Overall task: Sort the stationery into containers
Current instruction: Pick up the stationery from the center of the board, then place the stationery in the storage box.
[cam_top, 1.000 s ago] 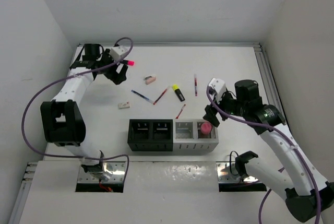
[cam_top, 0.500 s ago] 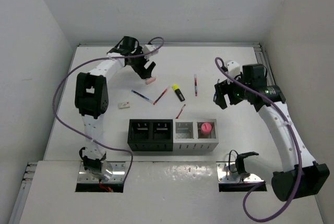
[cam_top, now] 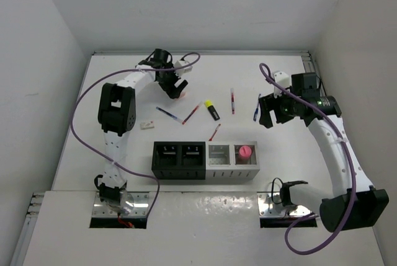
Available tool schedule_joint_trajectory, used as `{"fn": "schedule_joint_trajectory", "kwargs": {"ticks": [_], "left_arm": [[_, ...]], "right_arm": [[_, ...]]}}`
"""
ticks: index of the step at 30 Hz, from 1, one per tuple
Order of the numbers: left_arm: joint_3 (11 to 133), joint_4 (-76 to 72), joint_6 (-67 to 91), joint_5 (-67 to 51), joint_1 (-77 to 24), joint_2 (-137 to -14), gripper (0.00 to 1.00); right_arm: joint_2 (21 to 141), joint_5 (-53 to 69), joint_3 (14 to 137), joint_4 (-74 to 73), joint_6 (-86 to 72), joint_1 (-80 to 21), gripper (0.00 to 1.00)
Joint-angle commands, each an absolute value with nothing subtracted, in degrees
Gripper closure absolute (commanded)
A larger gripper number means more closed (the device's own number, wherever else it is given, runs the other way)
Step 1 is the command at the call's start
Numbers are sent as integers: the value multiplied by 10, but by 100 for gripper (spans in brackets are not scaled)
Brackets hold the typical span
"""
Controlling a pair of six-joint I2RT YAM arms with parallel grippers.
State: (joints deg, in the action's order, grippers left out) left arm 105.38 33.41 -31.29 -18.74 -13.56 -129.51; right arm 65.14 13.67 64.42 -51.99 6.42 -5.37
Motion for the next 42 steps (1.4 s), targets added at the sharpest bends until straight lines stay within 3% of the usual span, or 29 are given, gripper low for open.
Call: {"fn": "schedule_joint_trajectory", "kwargs": {"ticks": [1,7,19,24,31,35,40,42], "left_arm": [[1047,314,-330,-174,-156,-1291,5],[1036,299,-321,-164,-167,-1299,12],[1034,304,-311,-146,-163,-1303,58],[1010,325,-323,-183,-157,-1241,59],[919,368,-379,-333,-114,-1015,68],[911,536,-494,-437,-89,-909,67],[846,755,-742,-457,-92,-806,66],[790,755,-757,-447,-99,-743,65]], "right_arm": [[660,142,664,-522,69,-52,19],[672,149,663,-518,79,-51,20],[677,163,648,-500,99,-49,26],[686,171,635,-484,100,-49,26],[700,178,609,-464,105,-48,27],[715,181,601,-467,121,-47,27],[726,175,577,-457,133,-46,28],[731,168,575,-455,129,-45,28]]}}
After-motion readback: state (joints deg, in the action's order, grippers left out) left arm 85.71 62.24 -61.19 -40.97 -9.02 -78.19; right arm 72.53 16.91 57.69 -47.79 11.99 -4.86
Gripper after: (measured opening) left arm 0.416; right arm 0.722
